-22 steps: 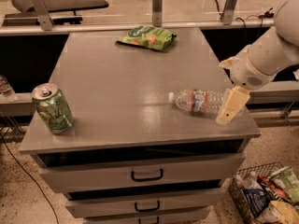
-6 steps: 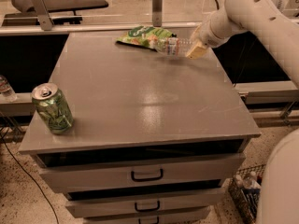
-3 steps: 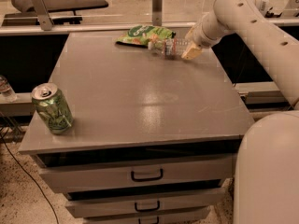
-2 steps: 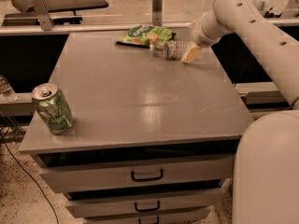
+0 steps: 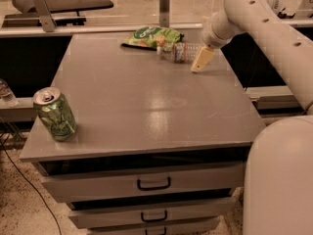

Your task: Move water bottle near green rice chip bag

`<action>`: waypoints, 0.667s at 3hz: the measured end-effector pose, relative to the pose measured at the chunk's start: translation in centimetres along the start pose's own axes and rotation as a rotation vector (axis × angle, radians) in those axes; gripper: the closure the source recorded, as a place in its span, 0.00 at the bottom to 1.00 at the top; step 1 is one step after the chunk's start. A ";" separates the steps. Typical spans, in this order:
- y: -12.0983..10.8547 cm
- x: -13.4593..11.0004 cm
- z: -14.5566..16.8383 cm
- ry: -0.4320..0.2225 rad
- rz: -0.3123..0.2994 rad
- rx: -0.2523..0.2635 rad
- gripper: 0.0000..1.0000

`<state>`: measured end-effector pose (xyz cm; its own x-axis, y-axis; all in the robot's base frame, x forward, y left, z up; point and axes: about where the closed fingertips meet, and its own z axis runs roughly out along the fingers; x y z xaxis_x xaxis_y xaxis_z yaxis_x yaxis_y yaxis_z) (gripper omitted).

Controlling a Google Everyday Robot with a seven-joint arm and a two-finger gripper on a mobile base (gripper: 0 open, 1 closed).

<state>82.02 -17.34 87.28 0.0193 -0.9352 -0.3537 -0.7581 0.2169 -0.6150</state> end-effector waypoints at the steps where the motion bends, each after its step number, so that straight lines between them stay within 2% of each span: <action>1: -0.4 1.9 -3.5 -0.058 0.075 0.008 0.00; 2: -1.2 7.0 -12.5 -0.144 0.240 0.078 0.18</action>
Offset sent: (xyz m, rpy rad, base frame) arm -0.1477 -0.2201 0.1387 0.4770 -0.1009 -0.2517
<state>74.93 -27.62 94.39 -0.0580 -0.8066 -0.5882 -0.7002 0.4528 -0.5519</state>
